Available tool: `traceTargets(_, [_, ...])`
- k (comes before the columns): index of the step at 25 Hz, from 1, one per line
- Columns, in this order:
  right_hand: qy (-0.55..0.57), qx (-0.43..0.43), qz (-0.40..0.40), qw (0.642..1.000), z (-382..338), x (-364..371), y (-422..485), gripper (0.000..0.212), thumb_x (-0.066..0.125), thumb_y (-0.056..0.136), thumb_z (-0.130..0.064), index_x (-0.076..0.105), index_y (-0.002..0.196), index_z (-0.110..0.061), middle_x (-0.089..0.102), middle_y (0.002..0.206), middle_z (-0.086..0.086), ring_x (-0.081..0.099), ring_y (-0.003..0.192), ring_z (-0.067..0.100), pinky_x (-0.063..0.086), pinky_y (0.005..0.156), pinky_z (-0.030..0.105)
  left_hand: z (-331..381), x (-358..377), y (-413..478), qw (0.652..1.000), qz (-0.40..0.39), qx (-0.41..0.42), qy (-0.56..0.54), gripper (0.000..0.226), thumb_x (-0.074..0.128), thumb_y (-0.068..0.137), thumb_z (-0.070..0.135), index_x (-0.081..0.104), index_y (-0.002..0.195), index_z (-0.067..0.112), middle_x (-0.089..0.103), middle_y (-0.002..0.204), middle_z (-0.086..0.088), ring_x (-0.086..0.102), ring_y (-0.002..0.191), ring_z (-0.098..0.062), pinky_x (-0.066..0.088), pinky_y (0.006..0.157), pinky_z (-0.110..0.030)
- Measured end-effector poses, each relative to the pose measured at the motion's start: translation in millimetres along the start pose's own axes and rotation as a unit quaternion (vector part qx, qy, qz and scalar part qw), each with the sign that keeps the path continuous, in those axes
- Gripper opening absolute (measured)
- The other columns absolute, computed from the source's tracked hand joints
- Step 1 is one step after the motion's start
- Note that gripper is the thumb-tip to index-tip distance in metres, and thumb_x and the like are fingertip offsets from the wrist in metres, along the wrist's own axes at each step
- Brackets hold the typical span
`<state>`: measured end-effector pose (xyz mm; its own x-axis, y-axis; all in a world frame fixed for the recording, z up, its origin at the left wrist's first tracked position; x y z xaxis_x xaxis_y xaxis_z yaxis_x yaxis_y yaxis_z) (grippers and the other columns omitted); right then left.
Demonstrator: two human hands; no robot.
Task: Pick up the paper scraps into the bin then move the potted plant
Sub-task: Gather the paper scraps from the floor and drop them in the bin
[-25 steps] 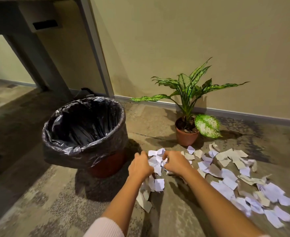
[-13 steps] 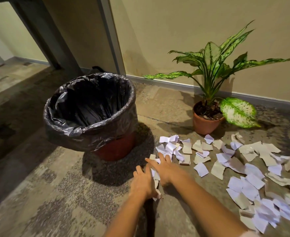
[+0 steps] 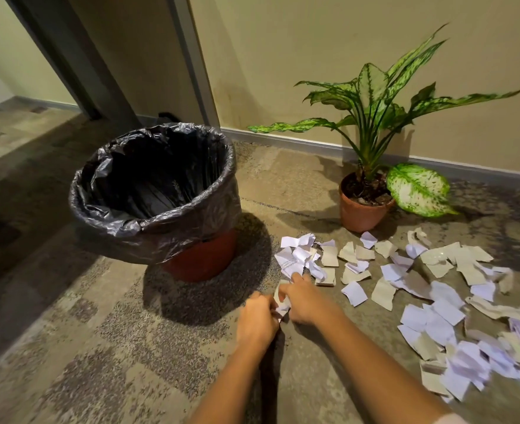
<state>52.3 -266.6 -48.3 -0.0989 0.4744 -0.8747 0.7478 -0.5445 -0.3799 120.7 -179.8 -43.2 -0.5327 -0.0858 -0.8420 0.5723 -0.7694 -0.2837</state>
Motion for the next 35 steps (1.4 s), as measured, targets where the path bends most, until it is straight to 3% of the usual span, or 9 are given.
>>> traceTargets(6, [0.015, 0.026, 0.053, 0.998, 13, -3, -23, 0.019, 0.061, 0.087, -0.012, 0.065, 0.105, -0.01, 0.053, 0.118, 0.009, 0.048, 0.115, 0.027, 0.046, 0.091, 0.036, 13, 5, -12, 1.0, 0.009, 0.003, -0.015, 0.01, 0.056, 0.081, 0.014, 0.065, 0.077, 0.013, 0.067, 0.092, -0.008, 0.065, 0.087, -0.024, 0.047, 0.07, -0.031])
traceTargets(9, [0.086, 0.085, 0.059, 0.991, 26, -18, -31, 0.017, 0.055, 0.086, -0.008, 0.069, 0.095, -0.007, 0.063, 0.094, 0.012, 0.062, 0.096, 0.029, 0.05, 0.076, 0.032, 18, -1, -13, 0.999, 0.005, -0.012, -0.03, 0.015, 0.054, 0.078, 0.011, 0.051, 0.063, 0.01, 0.062, 0.073, -0.01, 0.062, 0.081, -0.031, 0.044, 0.064, -0.034])
traceTargets(11, [0.12, 0.104, 0.065, 0.985, 30, -32, -35, 0.016, 0.055, 0.087, -0.011, 0.07, 0.092, -0.007, 0.064, 0.087, 0.013, 0.063, 0.09, 0.029, 0.049, 0.073, 0.031, 24, -11, -12, 0.999, 0.013, -0.011, -0.047, 0.015, 0.056, 0.077, 0.011, 0.055, 0.062, 0.01, 0.058, 0.067, -0.008, 0.063, 0.081, -0.032, 0.045, 0.063, -0.034])
traceTargets(15, [0.181, 0.117, 0.113, 0.97, 32, -72, -45, 0.01, 0.058, 0.085, -0.01, 0.067, 0.082, -0.009, 0.064, 0.079, 0.012, 0.066, 0.082, 0.029, 0.05, 0.07, 0.033, 46, -46, -11, 0.996, 0.039, 0.003, -0.078, 0.01, 0.053, 0.079, 0.013, 0.059, 0.072, 0.014, 0.064, 0.086, -0.011, 0.063, 0.086, -0.032, 0.044, 0.067, -0.033])
traceTargets(18, [0.206, 0.112, 0.184, 0.955, 27, -111, -49, 0.008, 0.063, 0.082, -0.013, 0.071, 0.082, -0.014, 0.067, 0.089, 0.009, 0.065, 0.084, 0.027, 0.05, 0.07, 0.032, 63, -81, -13, 0.988, 0.072, 0.008, -0.137, 0.013, 0.053, 0.085, 0.02, 0.064, 0.083, 0.013, 0.065, 0.094, -0.011, 0.062, 0.089, -0.033, 0.046, 0.069, -0.035])
traceTargets(21, [0.251, 0.09, 0.292, 0.919, 10, -162, -54, 0.007, 0.066, 0.082, -0.014, 0.072, 0.085, -0.015, 0.064, 0.105, 0.009, 0.062, 0.093, 0.025, 0.048, 0.072, 0.028, 81, -127, -14, 0.974, 0.117, 0.02, -0.191, 0.019, 0.052, 0.087, 0.018, 0.053, 0.07, 0.011, 0.063, 0.084, -0.014, 0.059, 0.084, -0.037, 0.038, 0.062, -0.034])
traceTargets(25, [0.339, 0.06, 0.392, 0.853, -24, -228, -55, 0.006, 0.07, 0.08, -0.014, 0.073, 0.084, -0.012, 0.064, 0.099, 0.011, 0.06, 0.09, 0.025, 0.042, 0.07, 0.028, 106, -202, -12, 0.95, 0.188, 0.05, -0.243, 0.028, 0.053, 0.088, 0.02, 0.046, 0.062, 0.017, 0.053, 0.07, -0.003, 0.046, 0.067, -0.027, 0.033, 0.061, -0.031])
traceTargets(30, [0.376, 0.013, 0.424, 0.824, -76, -288, -29, 0.006, 0.073, 0.079, -0.022, 0.072, 0.082, -0.017, 0.067, 0.093, 0.004, 0.061, 0.087, 0.02, 0.041, 0.067, 0.026, 101, -286, 5, 0.924, 0.271, 0.091, -0.255, 0.021, 0.054, 0.087, 0.021, 0.051, 0.068, 0.013, 0.055, 0.079, -0.004, 0.047, 0.07, -0.022, 0.031, 0.061, -0.031])
traceTargets(35, [0.357, -0.022, 0.418, 0.835, -136, -303, 11, 0.005, 0.074, 0.077, -0.022, 0.072, 0.081, -0.02, 0.063, 0.093, 0.002, 0.057, 0.087, 0.017, 0.037, 0.071, 0.025, 49, -335, 30, 0.924, 0.292, 0.078, -0.233, 0.009, 0.056, 0.084, 0.02, 0.059, 0.077, 0.015, 0.057, 0.087, -0.002, 0.053, 0.078, -0.02, 0.035, 0.065, -0.031])
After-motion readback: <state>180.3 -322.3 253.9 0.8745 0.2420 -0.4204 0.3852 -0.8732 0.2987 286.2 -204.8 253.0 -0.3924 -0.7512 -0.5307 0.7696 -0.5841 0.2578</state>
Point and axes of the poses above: each hand's wrist, its own y-axis towards the middle knuckle, its own x-axis out of the palm, z = x × y, the point moved 7 cm from there along y, towards the middle knuckle
